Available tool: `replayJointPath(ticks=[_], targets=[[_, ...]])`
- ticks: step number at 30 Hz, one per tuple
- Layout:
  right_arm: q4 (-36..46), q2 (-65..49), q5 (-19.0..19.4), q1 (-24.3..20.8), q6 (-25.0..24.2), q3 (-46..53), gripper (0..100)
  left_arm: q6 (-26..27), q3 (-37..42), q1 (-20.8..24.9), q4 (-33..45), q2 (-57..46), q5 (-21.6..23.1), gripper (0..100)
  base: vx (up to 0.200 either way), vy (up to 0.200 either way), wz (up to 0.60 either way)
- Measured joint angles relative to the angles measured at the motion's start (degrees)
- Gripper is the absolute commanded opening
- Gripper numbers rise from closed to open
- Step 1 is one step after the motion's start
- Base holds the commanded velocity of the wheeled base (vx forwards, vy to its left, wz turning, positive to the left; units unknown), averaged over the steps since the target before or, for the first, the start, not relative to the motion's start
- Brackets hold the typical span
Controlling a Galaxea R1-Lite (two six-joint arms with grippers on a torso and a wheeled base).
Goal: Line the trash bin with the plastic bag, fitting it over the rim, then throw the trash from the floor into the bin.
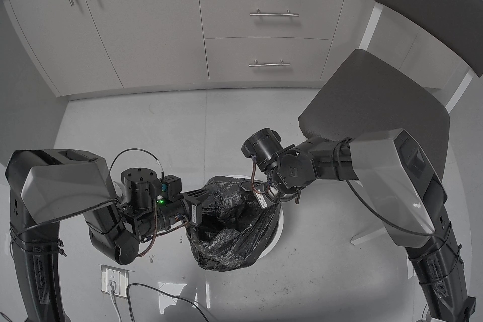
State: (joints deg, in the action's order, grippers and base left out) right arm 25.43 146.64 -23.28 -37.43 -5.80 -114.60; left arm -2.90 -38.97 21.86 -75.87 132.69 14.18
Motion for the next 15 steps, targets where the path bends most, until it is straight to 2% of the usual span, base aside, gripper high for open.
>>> replayJointPath(ticks=[7,11,15], targets=[[0.0,-0.1,0.0,0.0,-0.2,0.0,0,0.5,0.3,0.0,-0.3,-1.1,0.0,100,0.000,0.000,0.00],[0.0,-0.2,0.0,-0.1,-0.4,0.0,0,3.8,-0.1,0.0,-1.2,-0.7,0.0,100,0.000,0.000,0.00],[0.0,-0.3,0.0,-0.3,-0.8,0.0,0,9.5,-1.3,0.0,-1.0,0.6,-0.1,100,0.000,0.000,0.00]])
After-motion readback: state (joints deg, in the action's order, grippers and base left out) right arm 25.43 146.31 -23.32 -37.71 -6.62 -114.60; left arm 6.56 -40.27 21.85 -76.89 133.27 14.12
